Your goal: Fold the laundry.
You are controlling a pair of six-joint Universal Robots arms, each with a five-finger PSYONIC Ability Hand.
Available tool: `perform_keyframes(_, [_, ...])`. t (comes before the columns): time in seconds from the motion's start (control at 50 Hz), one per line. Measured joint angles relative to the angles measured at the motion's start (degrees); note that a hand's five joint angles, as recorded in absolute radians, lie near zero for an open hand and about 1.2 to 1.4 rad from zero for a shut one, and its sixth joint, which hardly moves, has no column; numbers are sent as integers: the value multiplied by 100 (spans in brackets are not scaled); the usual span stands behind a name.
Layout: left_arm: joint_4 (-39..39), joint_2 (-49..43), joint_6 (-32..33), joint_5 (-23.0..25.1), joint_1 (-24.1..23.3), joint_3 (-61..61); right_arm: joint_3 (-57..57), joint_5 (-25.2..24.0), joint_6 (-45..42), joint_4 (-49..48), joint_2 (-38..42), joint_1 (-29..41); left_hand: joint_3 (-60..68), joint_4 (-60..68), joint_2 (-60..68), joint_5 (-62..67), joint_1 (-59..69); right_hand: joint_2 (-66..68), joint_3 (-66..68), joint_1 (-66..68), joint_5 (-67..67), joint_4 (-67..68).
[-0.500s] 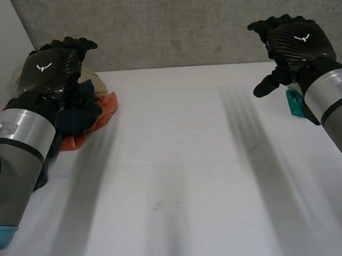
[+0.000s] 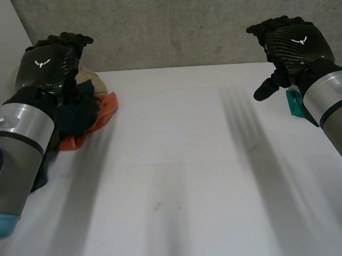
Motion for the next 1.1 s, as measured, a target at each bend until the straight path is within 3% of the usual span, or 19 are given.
perform_keyframes(0.16, [419,-947,1954,-14,724,161,1,-37,-286,9,39,14,0,0,0,0,0,0,0,0,-1,0])
perform_keyframes(0.22, [803,-1517,3002,-12,1200,198,-7,-54,-384,12,77,24,0,0,0,0,0,0,0,0,0,0])
perform_keyframes(0.3, [1226,-2076,3770,-6,1692,273,-10,-63,-491,15,123,32,0,0,0,0,0,0,0,0,0,0])
perform_keyframes(0.48, [1514,-3118,4117,24,2282,787,-10,-75,-591,29,294,33,16,23,22,7,24,0,0,0,0,0])
perform_keyframes(0.54, [1424,-3305,4081,60,2326,936,-12,-76,-598,35,330,29,734,708,770,592,779,0,0,0,0,0])
perform_keyframes(0.56, [1335,-3388,4047,111,2331,1024,-14,-77,-605,38,344,25,1675,1735,1834,1580,1961,0,0,0,0,4])
perform_keyframes(0.58, [1308,-3405,4037,128,2329,1046,-15,-77,-608,39,348,24,1675,1735,1834,1580,1961,0,0,0,0,4])
perform_keyframes(0.6, [1222,-3438,4004,187,2311,1105,-21,-76,-621,40,354,20,3747,3815,3924,3513,4122,0,0,0,0,0])
perform_keyframes(0.64, [1105,-3432,3950,259,2250,1172,-33,-74,-643,40,355,8,4967,5045,5088,4712,4991,0,0,0,0,0])
perform_keyframes(0.66, [1105,-3432,3950,259,2250,1172,-33,-74,-643,40,355,8,4967,5045,5088,4712,4991,0,0,0,0,0])
perform_keyframes(0.68, [1033,-3331,3862,289,2133,1205,-49,-72,-659,40,353,-6,5573,5645,5619,5253,5075,0,0,0,0,0])
perform_keyframes(0.74, [999,-3224,3778,285,2035,1209,-64,-68,-671,39,349,-18,5609,5681,5652,5258,5075,0,0,0,0,0])
perform_keyframes(0.84, [916,-2166,2730,197,1084,1107,-212,-35,-697,56,291,-59,5613,5684,5661,5258,5221,0,0,0,0,0])
perform_keyframes(0.86, [916,-2166,2730,197,1084,1107,-212,-35,-697,56,291,-59,5613,5684,5661,5258,5221,0,0,0,0,0])
perform_keyframes(0.98, [829,-1438,1394,174,-355,1141,-480,6,-692,246,270,-200,5634,5687,5678,5352,5397,0,0,0,0,0])
perform_keyframes(1.1, [826,-1878,920,166,-1547,1529,-618,10,-692,455,271,-353,5637,5708,5681,5352,5397,0,0,0,0,0])
